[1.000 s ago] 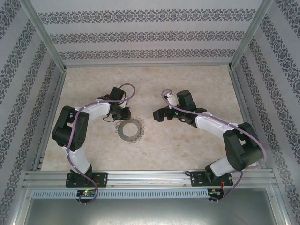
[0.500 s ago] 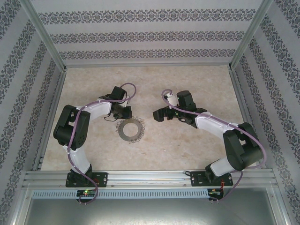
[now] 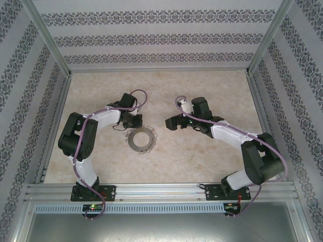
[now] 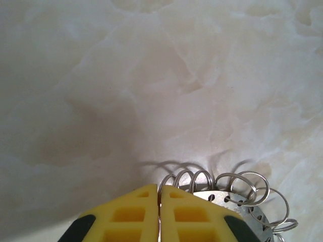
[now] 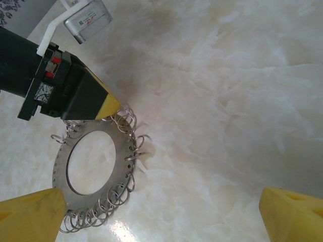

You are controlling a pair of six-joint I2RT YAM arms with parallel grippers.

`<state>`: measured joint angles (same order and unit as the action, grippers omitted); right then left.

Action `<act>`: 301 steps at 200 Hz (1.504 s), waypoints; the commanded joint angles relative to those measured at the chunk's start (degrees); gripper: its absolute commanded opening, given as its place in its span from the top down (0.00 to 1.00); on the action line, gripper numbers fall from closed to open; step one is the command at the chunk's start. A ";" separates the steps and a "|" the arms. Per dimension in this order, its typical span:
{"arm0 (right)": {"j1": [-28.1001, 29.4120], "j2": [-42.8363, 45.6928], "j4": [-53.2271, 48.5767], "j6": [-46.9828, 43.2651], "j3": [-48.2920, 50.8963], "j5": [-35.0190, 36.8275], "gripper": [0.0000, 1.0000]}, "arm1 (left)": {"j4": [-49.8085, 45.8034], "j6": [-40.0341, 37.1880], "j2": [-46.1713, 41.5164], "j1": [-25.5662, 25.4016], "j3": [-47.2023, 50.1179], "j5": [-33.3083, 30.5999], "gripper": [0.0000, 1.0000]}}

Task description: Put the keys on the keyring

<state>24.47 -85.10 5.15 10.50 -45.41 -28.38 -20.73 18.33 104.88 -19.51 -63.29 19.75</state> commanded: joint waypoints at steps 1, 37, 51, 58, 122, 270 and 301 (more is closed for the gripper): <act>-0.56 1.36 1.51 -0.57 0.67 -0.25 0.02 | 0.58 0.05 -0.31 -0.63 -1.24 0.50 0.95; -0.52 2.22 1.69 -0.38 1.01 -0.44 0.02 | -0.21 -1.32 -2.93 -0.74 -1.02 0.21 1.00; -0.55 3.19 1.87 -0.24 1.44 -0.71 0.02 | -0.21 -2.71 -4.49 -1.09 -0.60 0.16 1.00; -0.56 3.88 1.88 -0.21 1.70 -0.78 0.02 | -0.32 -3.53 -5.47 -1.28 -0.37 0.16 1.00; 0.47 14.60 2.13 0.01 6.30 -0.62 0.04 | -0.06 -16.52 -19.15 -5.69 4.25 3.67 1.00; 14.27 33.45 -2.37 -14.27 4.43 -12.56 0.49 | 7.03 -31.69 -54.20 -15.87 16.23 17.99 1.00; 18.67 32.08 -5.09 -17.54 2.10 -10.97 0.60 | 3.07 -33.68 -54.67 -17.66 14.11 19.18 1.00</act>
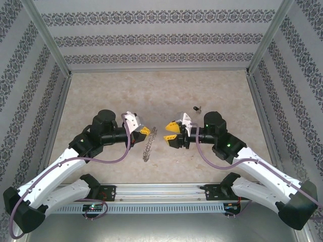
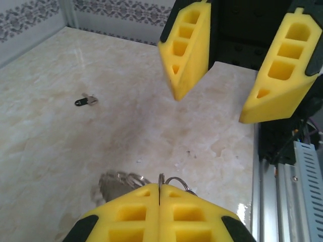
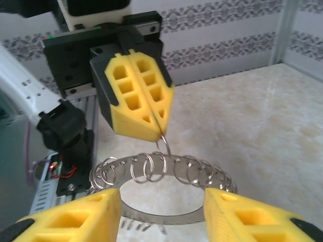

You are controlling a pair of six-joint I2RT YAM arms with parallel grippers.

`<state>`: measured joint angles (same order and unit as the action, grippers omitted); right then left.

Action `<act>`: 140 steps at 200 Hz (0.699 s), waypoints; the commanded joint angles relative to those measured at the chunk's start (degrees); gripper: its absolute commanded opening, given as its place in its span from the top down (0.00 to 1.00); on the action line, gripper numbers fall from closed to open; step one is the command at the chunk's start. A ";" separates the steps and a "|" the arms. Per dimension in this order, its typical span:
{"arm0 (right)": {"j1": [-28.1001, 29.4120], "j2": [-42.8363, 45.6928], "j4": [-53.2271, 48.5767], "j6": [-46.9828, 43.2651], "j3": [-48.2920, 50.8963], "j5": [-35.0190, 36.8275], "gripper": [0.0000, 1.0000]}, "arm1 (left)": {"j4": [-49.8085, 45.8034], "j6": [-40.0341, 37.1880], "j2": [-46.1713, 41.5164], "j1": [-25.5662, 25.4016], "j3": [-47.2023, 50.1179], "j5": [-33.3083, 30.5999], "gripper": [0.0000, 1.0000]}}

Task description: Put the keys on the keyring

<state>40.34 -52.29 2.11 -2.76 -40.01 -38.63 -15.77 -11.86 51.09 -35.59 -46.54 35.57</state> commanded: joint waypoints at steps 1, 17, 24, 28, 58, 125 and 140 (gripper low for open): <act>2.90 -0.80 -2.17 -4.40 -3.40 -0.65 0.60 | -1.98 -3.55 -0.85 -1.62 -2.65 3.40 1.00; 4.48 -1.67 -3.46 -5.82 -4.47 0.22 0.65 | -3.31 -4.34 -0.74 -2.68 -3.48 3.54 1.00; 4.82 -2.04 -3.69 -6.18 -4.76 0.19 0.66 | -3.87 -4.60 -0.69 -3.17 -3.76 3.54 1.00; 4.95 -2.23 -3.62 -6.28 -4.81 0.22 0.67 | -4.19 -4.79 -0.64 -3.44 -3.96 3.46 1.00; 5.43 -3.94 -4.76 -7.74 -5.64 0.90 0.73 | -6.13 -5.74 -0.73 -5.29 -5.28 3.04 1.00; 6.27 -6.03 -4.84 -8.66 -6.57 -0.90 0.77 | -7.43 -6.69 0.02 -6.84 -5.75 1.28 1.00; 6.42 -6.16 -5.08 -8.75 -6.49 -1.73 0.77 | -7.60 -6.78 0.32 -6.95 -5.84 1.09 1.00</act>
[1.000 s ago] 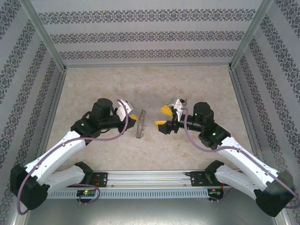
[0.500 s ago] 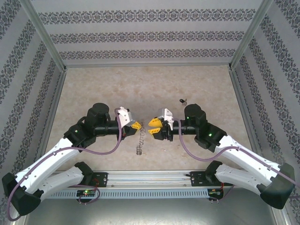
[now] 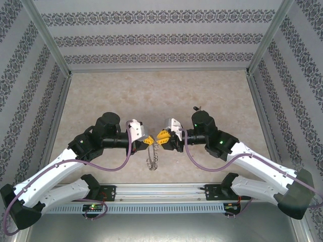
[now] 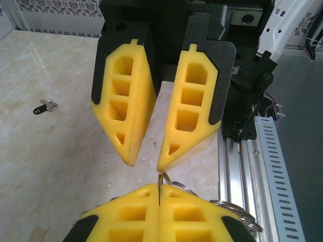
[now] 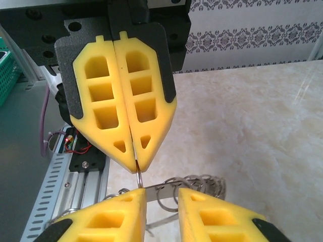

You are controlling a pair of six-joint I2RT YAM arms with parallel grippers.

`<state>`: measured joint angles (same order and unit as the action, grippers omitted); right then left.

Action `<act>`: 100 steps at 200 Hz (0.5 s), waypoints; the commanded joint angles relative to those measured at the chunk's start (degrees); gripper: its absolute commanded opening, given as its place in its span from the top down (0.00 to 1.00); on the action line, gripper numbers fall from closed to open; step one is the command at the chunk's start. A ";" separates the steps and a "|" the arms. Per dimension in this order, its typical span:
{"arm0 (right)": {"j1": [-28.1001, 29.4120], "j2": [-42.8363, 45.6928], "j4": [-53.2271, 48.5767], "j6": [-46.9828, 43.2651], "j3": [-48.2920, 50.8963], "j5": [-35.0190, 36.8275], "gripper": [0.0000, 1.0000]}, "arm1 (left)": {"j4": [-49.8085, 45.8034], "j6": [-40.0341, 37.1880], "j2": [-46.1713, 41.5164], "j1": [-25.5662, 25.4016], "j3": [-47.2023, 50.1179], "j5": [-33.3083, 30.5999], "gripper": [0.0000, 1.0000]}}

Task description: Put the keys on the keyring

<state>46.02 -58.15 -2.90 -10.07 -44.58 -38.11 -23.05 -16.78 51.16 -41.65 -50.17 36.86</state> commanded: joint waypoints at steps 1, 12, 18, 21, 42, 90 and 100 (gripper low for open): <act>0.74 -0.34 -0.04 -1.45 -1.92 -2.33 0.77 | -0.28 -1.86 0.26 -0.89 -2.21 -0.21 1.00; 0.94 -0.31 -0.18 -1.49 -1.78 -3.07 0.76 | -0.29 -1.92 0.46 -0.98 -2.34 -0.45 1.00; 0.95 -0.24 -0.18 -1.36 -1.66 -3.35 0.76 | -0.33 -1.96 0.49 -1.05 -2.33 -0.55 1.00; 1.05 -0.22 -0.18 -1.36 -1.65 -3.45 0.75 | -0.33 -2.07 0.44 -1.05 -2.38 -0.64 1.00; 1.11 0.08 -0.42 -1.31 -1.39 -3.72 0.74 | -0.31 -2.30 0.48 -1.07 -2.33 -1.05 1.00; 1.29 -1.30 -0.99 -1.61 -2.00 -3.49 0.74 | -0.32 -2.17 0.25 -1.33 -2.52 -0.83 1.00; 1.35 -1.77 -1.01 -1.65 -2.16 -3.13 0.74 | -0.33 -2.21 0.20 -1.42 -2.47 -0.61 1.00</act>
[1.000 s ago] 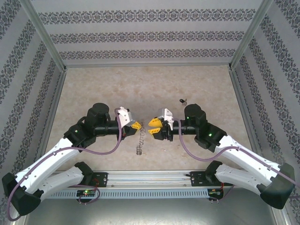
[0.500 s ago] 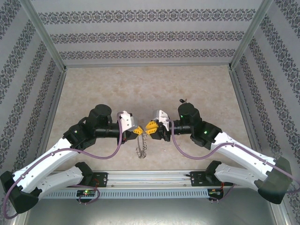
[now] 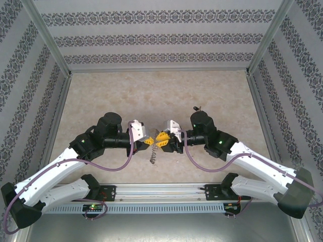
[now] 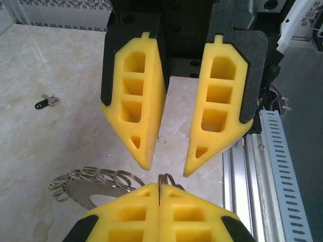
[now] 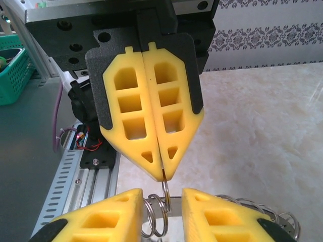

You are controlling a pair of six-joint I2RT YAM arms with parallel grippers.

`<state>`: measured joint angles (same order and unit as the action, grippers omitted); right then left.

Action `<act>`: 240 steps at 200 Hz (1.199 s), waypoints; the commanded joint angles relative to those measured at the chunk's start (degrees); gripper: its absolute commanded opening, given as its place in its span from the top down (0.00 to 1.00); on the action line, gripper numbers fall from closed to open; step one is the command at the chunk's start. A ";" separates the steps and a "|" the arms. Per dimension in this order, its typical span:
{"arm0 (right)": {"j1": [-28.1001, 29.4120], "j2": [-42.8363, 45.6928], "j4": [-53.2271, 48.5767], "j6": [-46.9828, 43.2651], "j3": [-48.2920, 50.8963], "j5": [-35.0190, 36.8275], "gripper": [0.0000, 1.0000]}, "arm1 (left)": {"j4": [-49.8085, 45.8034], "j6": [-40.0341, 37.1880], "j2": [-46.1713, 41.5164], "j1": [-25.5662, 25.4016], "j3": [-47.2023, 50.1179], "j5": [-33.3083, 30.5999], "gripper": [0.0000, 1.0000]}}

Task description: Put the keys on the keyring

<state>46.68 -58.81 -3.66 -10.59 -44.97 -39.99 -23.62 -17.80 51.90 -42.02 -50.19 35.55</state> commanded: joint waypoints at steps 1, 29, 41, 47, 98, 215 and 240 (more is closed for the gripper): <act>0.70 -1.13 -0.22 -1.16 -1.78 -1.20 0.74 | 0.24 -1.18 -0.60 -1.05 -2.45 0.73 1.00; 0.96 -1.72 0.05 -1.20 -1.92 -0.02 0.72 | 0.58 -1.00 -0.53 -1.13 -2.75 1.49 1.00; 1.09 -1.82 0.41 -1.15 -1.88 0.00 0.71 | 0.74 -0.96 -0.64 -1.13 -2.73 1.64 1.00; 1.09 -1.86 0.43 -1.10 -1.88 0.00 0.71 | 0.77 -0.89 -0.58 -1.13 -2.74 1.69 1.00; 1.45 -2.49 0.23 -1.54 -2.20 -0.26 0.88 | 0.68 -1.17 -0.04 -1.22 -2.86 1.62 1.00; 0.87 4.93 7.16 0.88 2.92 -6.46 1.00 | 14.24 8.25 -9.54 -0.69 6.76 0.57 0.75; 0.88 5.29 9.66 2.34 3.39 -8.25 1.00 | 16.38 9.70 -9.20 -0.69 7.21 2.57 0.75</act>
<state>47.51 -54.57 -0.16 -10.37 -42.35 -43.68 -13.06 -11.25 42.61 -42.39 -43.94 35.57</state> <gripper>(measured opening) 0.045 0.247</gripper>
